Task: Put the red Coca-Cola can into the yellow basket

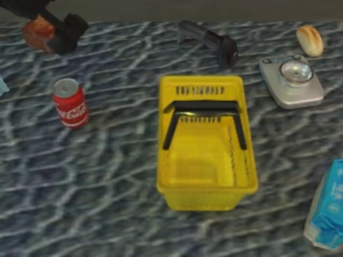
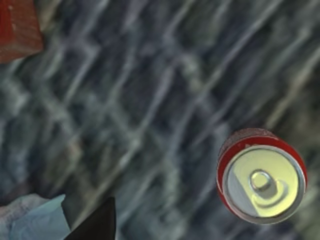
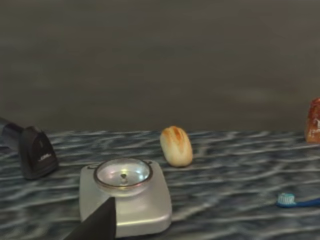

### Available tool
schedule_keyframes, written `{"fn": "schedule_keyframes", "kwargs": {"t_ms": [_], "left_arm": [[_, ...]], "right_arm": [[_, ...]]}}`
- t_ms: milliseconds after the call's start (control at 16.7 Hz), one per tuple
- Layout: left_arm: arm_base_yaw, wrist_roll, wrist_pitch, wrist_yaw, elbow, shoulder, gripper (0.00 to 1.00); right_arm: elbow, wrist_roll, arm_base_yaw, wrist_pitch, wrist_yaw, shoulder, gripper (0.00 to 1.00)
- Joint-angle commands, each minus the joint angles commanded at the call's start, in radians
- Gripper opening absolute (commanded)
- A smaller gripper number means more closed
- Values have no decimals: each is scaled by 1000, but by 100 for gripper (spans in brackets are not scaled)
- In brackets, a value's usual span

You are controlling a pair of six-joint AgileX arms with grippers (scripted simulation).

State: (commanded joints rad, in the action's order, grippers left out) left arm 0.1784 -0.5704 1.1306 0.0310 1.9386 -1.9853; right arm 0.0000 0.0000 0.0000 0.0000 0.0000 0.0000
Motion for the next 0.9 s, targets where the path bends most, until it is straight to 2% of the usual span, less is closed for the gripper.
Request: {"fn": "schedule_keyframes", "kwargs": {"t_ms": [240, 420, 900], "left_arm": [[-7, -63, 142, -18, 137, -256, 100], [-11, -86, 205, -26, 160, -336, 100], [-10, -85, 168, -27, 118, -346, 100]], "right_arm": [[0, 0, 0, 0, 0, 0, 100], [0, 0, 0, 0, 0, 0, 100], [0, 0, 0, 0, 0, 0, 100]]}}
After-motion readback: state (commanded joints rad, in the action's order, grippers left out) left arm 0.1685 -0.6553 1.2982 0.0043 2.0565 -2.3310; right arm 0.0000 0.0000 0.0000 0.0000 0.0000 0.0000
